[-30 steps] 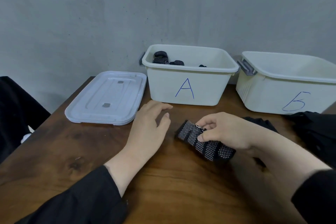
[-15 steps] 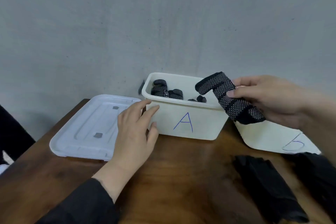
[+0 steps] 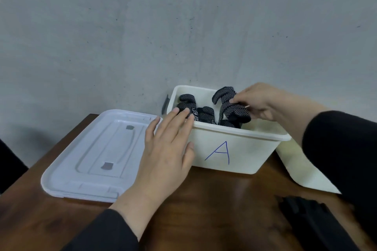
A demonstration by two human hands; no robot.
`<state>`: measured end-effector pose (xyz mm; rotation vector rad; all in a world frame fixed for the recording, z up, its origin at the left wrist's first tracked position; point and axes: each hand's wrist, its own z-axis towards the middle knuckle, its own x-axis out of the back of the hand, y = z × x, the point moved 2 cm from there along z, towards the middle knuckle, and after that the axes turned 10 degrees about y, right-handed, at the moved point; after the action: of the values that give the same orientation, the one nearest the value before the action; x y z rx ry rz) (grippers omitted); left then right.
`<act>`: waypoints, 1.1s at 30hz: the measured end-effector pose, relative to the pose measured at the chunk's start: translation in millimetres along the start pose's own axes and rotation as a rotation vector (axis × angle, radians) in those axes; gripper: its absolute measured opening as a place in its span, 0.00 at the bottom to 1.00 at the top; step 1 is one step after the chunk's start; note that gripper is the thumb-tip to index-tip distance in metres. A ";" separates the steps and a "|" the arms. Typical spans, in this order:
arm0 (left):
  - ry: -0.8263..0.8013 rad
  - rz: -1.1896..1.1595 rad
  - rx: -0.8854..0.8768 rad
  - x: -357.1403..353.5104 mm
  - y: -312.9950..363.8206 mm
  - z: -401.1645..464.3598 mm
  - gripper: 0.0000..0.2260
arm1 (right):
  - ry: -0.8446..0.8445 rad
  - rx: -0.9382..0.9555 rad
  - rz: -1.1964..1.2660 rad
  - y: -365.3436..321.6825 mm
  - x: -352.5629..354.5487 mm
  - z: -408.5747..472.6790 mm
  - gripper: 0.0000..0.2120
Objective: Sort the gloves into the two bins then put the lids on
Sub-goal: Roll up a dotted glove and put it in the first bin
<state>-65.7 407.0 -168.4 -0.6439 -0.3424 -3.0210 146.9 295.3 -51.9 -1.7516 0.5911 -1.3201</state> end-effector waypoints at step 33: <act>-0.625 -0.279 -0.157 -4.0 169.2 -53.8 0.20 | 0.144 0.443 -0.653 242.9 113.6 -224.4 0.25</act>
<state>-70.3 230.1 -182.9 -1.6865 -0.2191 -3.0324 2.4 1.4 -174.3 -1.5279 -0.2307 -1.8581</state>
